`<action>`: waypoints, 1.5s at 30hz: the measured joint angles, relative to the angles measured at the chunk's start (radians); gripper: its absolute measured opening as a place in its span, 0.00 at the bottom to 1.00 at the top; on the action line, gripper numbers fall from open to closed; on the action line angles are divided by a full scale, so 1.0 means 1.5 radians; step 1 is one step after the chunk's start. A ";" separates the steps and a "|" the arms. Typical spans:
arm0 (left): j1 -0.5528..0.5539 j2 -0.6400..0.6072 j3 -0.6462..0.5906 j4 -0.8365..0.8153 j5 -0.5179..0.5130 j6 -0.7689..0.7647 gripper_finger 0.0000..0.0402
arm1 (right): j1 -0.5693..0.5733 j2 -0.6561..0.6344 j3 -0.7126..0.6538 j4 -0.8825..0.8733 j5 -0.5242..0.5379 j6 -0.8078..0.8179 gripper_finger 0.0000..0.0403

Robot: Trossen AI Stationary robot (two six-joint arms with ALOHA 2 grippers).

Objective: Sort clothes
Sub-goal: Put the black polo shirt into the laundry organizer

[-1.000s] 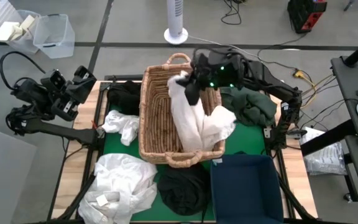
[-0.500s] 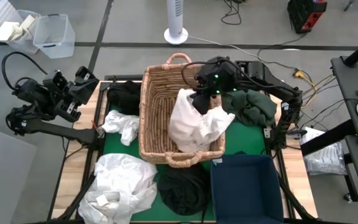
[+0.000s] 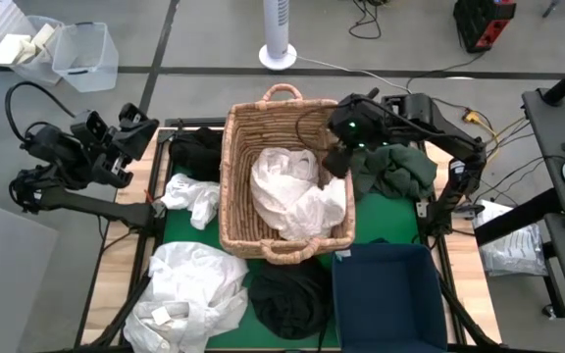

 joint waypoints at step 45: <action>0.000 0.006 0.000 -0.539 0.143 -0.355 0.00 | -0.008 -0.428 -0.538 0.403 0.047 -0.208 0.03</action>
